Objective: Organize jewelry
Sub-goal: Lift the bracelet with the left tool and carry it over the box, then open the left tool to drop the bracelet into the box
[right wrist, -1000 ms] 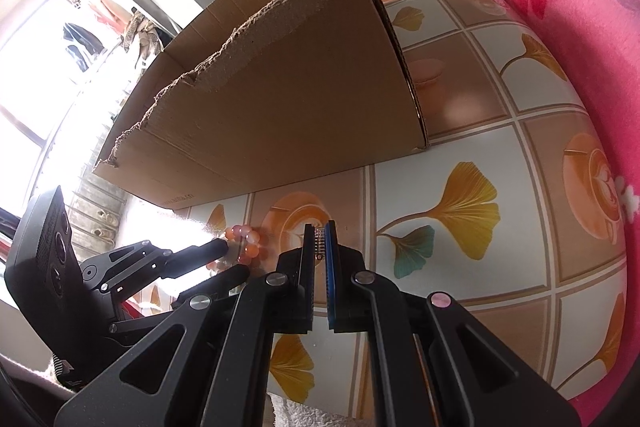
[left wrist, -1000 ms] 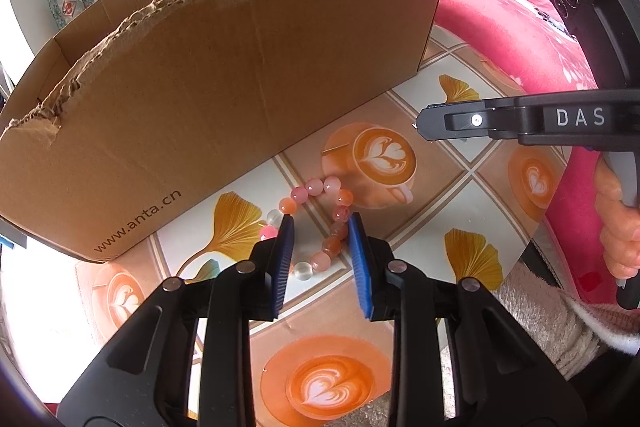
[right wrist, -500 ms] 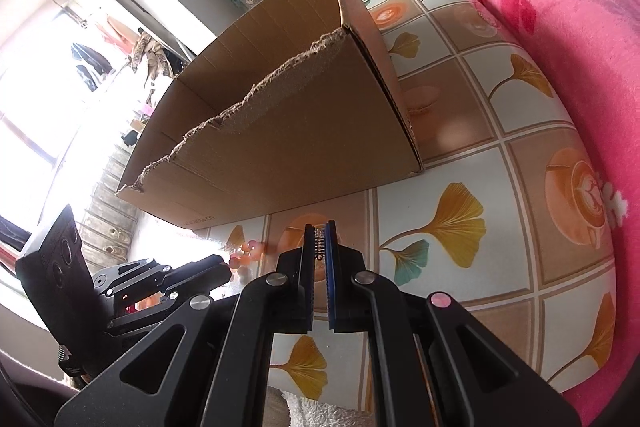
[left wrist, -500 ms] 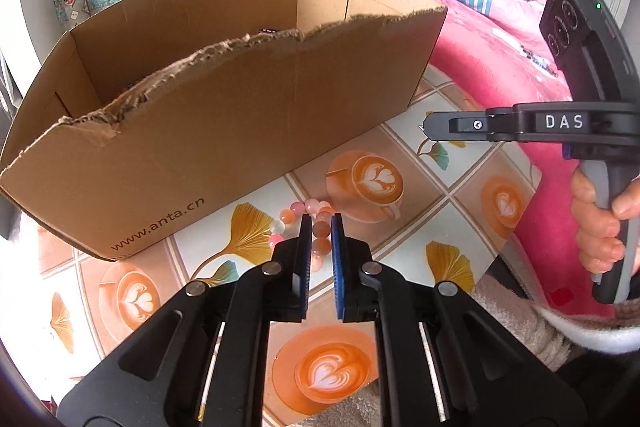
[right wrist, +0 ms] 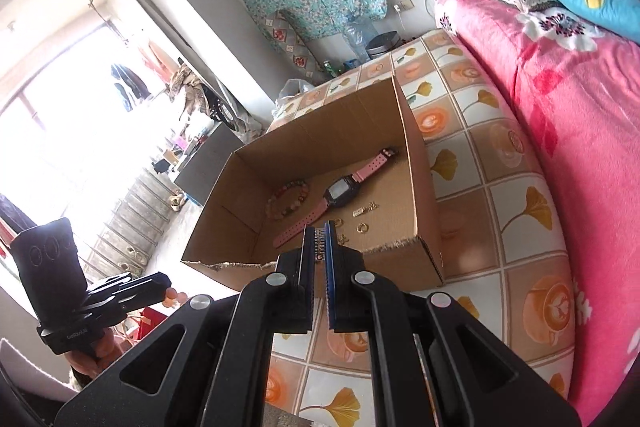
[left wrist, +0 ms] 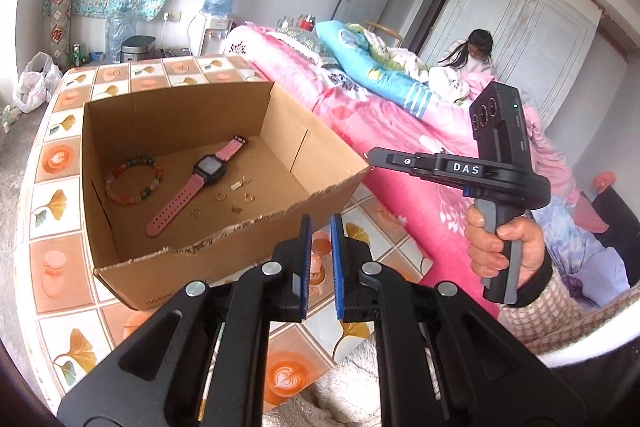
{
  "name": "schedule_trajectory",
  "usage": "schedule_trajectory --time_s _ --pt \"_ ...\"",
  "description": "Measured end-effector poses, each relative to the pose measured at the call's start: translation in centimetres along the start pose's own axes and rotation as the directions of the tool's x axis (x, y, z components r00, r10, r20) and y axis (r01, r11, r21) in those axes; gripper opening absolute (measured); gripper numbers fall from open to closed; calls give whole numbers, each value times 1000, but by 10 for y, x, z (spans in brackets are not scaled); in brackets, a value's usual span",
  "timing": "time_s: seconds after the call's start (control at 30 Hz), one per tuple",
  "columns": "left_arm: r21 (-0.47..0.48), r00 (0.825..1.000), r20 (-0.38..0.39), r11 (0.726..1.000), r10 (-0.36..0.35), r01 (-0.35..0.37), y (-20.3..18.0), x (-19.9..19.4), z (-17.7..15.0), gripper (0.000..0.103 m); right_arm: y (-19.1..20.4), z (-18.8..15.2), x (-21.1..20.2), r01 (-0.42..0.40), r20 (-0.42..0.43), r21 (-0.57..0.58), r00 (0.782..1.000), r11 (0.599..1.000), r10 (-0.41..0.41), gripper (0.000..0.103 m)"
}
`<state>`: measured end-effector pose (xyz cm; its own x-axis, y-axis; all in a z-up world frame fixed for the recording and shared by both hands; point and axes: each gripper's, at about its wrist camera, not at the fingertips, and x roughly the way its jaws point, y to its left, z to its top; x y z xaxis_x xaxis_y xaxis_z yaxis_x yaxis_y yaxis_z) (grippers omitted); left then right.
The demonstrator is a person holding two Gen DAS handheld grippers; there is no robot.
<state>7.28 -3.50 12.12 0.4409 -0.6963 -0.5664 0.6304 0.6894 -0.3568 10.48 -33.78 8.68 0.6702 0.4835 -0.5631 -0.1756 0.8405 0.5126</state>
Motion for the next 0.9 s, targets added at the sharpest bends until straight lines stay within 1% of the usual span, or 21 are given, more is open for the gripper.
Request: schedule_trajectory --time_s 0.1,0.2,0.3,0.37,0.43,0.5,0.6,0.73,0.9 --pt "32 999 41 999 13 -14 0 -9 19 8 12 23 15 27 -22 -76 999 997 -29 5" --pt "41 997 46 997 62 -64 11 -6 36 8 13 39 42 66 -91 -125 993 990 -77 5" --pt "32 992 17 991 128 -129 27 6 47 8 8 49 75 114 -181 -165 973 980 -144 5" --pt "29 984 -10 983 179 -179 39 17 51 8 5 52 93 146 -230 -199 954 969 -191 5" --pt "16 977 -42 978 210 -209 53 26 54 8 4 55 104 186 -250 -245 936 952 -247 6" --pt "-5 971 -76 973 228 -230 66 34 53 8 4 57 109 198 -254 -272 929 942 -268 6" --pt "-36 963 -118 969 240 -246 83 44 53 9 2 61 105 181 -233 -268 941 946 -246 8" --pt "-44 955 -161 964 251 -260 92 53 50 9 -1 68 90 160 -168 -238 965 958 -203 16" --pt "-40 940 -229 962 253 -268 97 72 47 9 -9 77 72 140 -104 -189 981 972 -161 17"
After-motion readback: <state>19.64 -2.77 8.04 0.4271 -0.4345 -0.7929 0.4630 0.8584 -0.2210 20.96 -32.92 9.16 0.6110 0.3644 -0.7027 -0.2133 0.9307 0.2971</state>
